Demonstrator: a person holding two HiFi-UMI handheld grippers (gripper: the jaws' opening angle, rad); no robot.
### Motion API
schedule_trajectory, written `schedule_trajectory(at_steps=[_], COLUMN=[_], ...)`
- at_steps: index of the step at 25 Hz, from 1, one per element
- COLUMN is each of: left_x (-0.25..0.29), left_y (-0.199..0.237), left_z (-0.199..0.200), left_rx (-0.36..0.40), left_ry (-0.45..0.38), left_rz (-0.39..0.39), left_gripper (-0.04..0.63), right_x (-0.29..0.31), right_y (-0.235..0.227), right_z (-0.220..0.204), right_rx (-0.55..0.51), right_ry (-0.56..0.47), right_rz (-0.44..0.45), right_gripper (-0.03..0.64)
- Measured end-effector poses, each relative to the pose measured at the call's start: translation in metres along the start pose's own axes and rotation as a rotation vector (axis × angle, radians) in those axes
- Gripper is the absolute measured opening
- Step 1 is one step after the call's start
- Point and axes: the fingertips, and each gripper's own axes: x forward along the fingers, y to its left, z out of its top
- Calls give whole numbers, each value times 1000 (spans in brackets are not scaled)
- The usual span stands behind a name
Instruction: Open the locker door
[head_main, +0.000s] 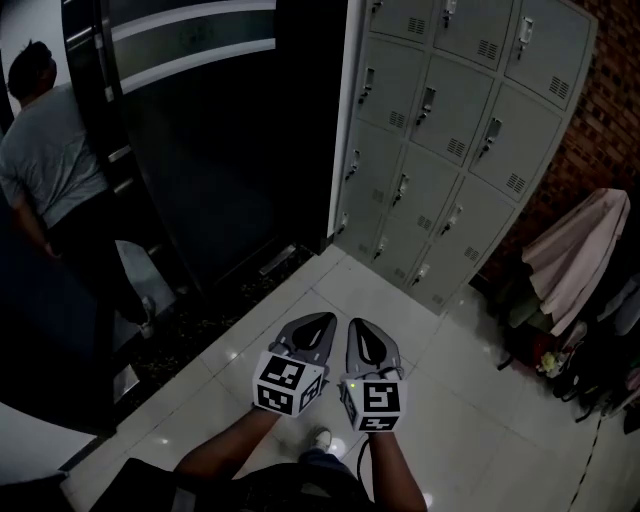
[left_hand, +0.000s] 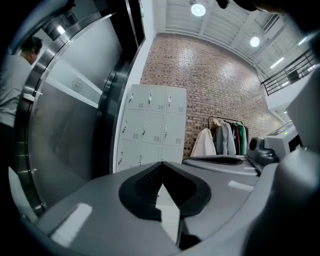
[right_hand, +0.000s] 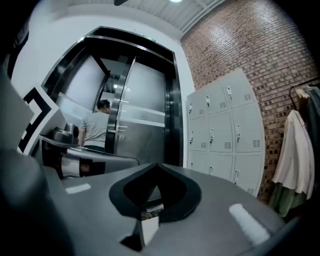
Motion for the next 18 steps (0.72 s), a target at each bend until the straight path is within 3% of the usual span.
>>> schedule_trajectory(at_steps=[9, 18], left_x=[83, 132], left_y=[22, 63], left_z=[22, 31], left_rx=[15, -3], left_ry=[17, -13], left_rz=[33, 64], left_gripper=[5, 5], right_x=[62, 120], right_y=[-69, -89], right_z=[6, -5], right_rx=[24, 22], right_ry=[8, 15], right_rz=[25, 67], right_gripper=[0, 0])
